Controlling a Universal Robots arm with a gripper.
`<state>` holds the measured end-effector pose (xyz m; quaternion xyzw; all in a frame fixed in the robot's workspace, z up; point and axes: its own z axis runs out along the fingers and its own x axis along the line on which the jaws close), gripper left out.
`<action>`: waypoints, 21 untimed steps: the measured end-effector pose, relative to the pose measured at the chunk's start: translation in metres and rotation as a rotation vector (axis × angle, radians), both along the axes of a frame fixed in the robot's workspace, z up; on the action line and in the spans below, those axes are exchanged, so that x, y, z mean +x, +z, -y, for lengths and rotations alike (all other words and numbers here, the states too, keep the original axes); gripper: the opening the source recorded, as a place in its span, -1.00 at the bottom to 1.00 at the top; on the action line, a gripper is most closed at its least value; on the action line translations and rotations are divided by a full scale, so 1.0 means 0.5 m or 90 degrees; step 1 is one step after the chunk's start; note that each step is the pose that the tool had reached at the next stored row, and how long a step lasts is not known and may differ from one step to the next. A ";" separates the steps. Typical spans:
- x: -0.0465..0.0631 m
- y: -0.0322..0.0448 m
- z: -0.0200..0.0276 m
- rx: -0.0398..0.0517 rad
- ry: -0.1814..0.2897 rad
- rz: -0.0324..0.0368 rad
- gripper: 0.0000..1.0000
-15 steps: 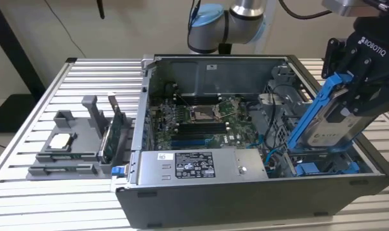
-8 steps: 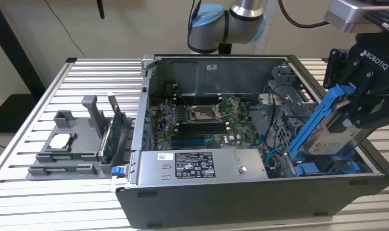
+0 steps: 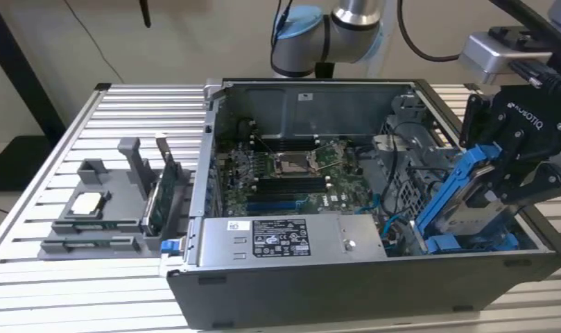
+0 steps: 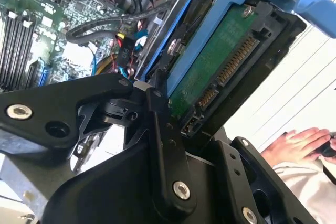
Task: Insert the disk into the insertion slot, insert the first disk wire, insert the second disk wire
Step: 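Insert the disk into the insertion slot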
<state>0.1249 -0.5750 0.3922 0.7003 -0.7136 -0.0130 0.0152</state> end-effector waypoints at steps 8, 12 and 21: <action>0.000 -0.024 0.0001 0.0041 0.000 0.0000 -0.35; 0.000 -0.027 -0.0002 0.0072 0.000 0.0000 -0.35; 0.000 -0.026 0.0000 0.0074 0.000 0.0000 -0.18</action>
